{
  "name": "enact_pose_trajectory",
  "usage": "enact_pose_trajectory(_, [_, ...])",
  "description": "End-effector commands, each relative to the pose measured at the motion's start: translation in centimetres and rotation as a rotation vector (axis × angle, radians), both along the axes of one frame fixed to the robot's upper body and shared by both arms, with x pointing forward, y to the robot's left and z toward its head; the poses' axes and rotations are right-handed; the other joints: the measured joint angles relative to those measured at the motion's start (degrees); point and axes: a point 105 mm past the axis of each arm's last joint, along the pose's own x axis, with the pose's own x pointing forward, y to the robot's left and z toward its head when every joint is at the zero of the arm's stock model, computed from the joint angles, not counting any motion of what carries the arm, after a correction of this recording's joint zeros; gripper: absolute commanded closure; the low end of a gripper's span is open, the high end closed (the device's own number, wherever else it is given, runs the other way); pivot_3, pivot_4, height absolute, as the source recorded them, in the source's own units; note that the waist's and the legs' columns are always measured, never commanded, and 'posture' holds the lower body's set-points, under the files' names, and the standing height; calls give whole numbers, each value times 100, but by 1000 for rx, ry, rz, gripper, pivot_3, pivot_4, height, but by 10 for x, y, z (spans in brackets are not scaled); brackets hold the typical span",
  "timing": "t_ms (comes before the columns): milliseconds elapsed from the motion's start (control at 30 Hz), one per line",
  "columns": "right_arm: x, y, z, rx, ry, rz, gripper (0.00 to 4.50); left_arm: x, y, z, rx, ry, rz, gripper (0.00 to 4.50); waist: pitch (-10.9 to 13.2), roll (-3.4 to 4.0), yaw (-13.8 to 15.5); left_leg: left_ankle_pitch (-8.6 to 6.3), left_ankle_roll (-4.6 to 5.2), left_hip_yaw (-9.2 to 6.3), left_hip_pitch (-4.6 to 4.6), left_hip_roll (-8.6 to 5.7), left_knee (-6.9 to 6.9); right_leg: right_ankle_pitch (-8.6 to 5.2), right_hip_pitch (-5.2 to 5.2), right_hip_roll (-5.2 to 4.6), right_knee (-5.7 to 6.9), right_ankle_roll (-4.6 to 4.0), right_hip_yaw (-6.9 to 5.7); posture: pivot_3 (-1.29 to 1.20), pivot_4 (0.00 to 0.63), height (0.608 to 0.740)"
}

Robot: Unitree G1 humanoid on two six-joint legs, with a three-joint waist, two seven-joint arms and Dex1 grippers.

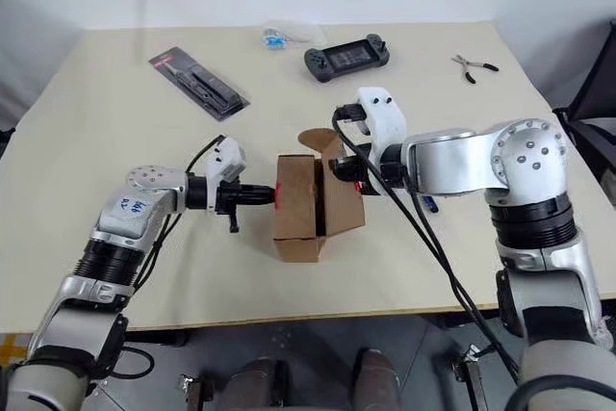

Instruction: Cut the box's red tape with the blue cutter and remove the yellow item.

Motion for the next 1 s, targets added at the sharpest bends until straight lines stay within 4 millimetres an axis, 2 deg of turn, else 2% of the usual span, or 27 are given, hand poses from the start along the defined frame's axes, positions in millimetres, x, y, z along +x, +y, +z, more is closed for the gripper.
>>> enact_pose_trajectory(33, [1,7,2,-21,-23,-24,4490,-1,27,31,-34,-61,10,4500,1,1,-18,0,0,3,-3,3,0,0,-10,0,6,0,1,0,150,740])
enact_pose_trajectory(133, [1,7,3,-47,-36,-27,4490,1,34,48,-70,-96,11,4500,3,4,18,1,-1,7,-23,3,1,0,-43,0,24,0,5,0,150,740])
enact_pose_trajectory(200, [0,11,1,-32,-28,-17,4490,1,28,68,-126,-132,-11,4500,5,0,46,0,0,5,-33,1,1,1,-44,-2,17,0,0,0,150,740])
enact_pose_trajectory(267, [0,12,0,-32,-24,-20,4490,-6,8,91,-220,-160,-96,4500,5,0,76,-2,3,-9,-51,0,12,4,-47,-3,14,7,-12,0,150,740])
enact_pose_trajectory(333, [2,10,1,-37,-26,-33,4490,-15,-6,95,-237,-162,-172,4500,5,0,110,-4,7,-19,-76,-3,27,6,-56,-5,9,11,-19,0,150,740])
enact_pose_trajectory(533, [4,8,5,-43,-31,-42,4490,-26,-17,87,-211,-130,-253,4500,6,0,63,-8,13,-21,-84,-2,38,8,-59,-3,12,14,-22,0,150,740])
enact_pose_trajectory(600, [4,7,5,-48,-31,-45,4490,-33,-18,75,-162,-84,-286,4500,6,0,43,-8,13,-21,-84,-2,43,8,-59,-4,12,14,-21,0,150,740])
enact_pose_trajectory(700, [5,5,5,-51,-32,-46,4490,-40,-12,56,-82,-27,-294,4500,7,2,22,-8,13,-20,-84,-2,41,8,-59,-4,13,14,-19,0,150,740])
enact_pose_trajectory(867, [5,5,7,-54,-33,-40,4490,-38,5,20,94,43,-251,4500,7,4,30,-8,13,-20,-86,-2,48,8,-61,-4,14,14,-18,0,150,740])
enact_pose_trajectory(1000, [7,-3,11,-66,-40,-57,4490,-45,19,1,202,103,-246,4500,7,5,31,-8,14,-18,-81,-2,52,8,-59,-4,20,14,-14,0,150,740])
